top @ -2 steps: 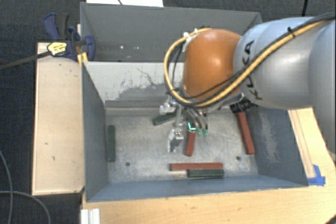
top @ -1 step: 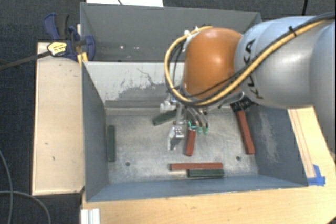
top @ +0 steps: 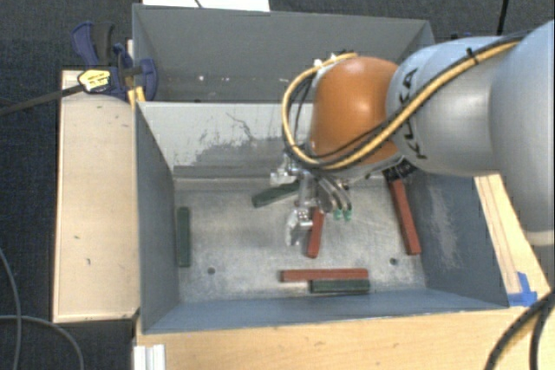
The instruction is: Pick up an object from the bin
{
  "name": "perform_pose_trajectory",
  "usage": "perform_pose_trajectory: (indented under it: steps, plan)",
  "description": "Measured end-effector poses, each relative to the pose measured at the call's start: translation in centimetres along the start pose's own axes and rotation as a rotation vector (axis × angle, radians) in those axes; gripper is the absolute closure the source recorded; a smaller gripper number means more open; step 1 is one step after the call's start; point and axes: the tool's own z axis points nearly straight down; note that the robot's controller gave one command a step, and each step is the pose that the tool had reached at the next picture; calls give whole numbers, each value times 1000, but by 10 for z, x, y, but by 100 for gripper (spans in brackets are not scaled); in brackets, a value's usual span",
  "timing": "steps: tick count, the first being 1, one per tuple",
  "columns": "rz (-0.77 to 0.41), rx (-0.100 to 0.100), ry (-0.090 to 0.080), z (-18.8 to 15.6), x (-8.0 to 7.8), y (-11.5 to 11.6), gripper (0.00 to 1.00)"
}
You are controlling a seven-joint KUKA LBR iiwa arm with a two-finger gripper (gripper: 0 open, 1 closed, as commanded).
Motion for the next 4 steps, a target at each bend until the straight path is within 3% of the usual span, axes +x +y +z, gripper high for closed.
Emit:
perform_pose_trajectory:
  steps: [1,2,3,4]
  plan:
    - [-84,1,2,44,-28,-11,0]
    - [138,-1,-5,46,-35,-3,100]
    - [139,0,-5,46,-35,-3,100]
    - [95,2,6,-93,-32,2,100]
